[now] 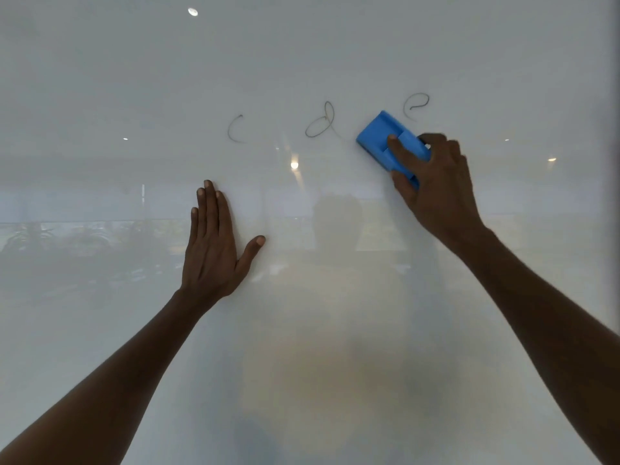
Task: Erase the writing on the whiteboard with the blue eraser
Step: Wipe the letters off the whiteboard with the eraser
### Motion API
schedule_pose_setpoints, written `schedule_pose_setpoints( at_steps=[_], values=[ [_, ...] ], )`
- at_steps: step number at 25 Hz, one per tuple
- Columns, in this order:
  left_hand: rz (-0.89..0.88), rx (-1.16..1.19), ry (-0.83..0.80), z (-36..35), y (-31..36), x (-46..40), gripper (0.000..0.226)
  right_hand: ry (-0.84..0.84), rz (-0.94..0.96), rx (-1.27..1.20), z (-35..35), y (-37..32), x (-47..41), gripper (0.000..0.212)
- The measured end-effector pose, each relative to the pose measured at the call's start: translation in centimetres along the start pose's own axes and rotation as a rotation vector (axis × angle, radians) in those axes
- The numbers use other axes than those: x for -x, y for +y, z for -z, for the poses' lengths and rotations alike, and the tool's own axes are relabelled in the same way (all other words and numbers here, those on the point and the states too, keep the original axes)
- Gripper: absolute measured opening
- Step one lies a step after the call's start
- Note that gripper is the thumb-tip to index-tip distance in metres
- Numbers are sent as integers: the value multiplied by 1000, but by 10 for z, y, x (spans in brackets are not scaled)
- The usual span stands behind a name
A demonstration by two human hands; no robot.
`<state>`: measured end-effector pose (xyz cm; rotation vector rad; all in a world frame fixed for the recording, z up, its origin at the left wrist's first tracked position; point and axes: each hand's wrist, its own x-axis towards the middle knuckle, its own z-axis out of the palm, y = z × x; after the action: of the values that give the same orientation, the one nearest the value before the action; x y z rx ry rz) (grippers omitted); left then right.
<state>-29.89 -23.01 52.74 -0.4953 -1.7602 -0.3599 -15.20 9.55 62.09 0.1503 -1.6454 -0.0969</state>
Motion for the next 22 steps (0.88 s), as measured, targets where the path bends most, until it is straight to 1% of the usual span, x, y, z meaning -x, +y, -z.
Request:
schedule_pose_setpoints(
  at_steps=[4, 7, 11, 15, 18, 20, 22],
  values=[
    [-6, -1, 30, -1, -4, -7, 98, 50, -75, -28, 11, 27, -31, 51],
    [-9, 2, 50, -3, -4, -5, 98, 106, -212, -31, 14, 37, -30, 52],
    [-14, 2, 68, -4, -4, -5, 98, 174, -447, 9, 9, 27, -27, 54],
    [-19, -1, 92, -6, -5, -4, 97, 214, -581, 4, -1, 1, -40, 54],
    [-18, 2, 90, -6, -5, -3, 98, 210, -598, 4, -9, -21, -51, 54],
    [-20, 5, 89, -6, -4, -3, 98, 172, -550, 29, -16, -44, -61, 54],
    [-20, 0, 91, -6, -4, -3, 98, 121, -463, 27, -27, -77, -72, 54]
  ],
)
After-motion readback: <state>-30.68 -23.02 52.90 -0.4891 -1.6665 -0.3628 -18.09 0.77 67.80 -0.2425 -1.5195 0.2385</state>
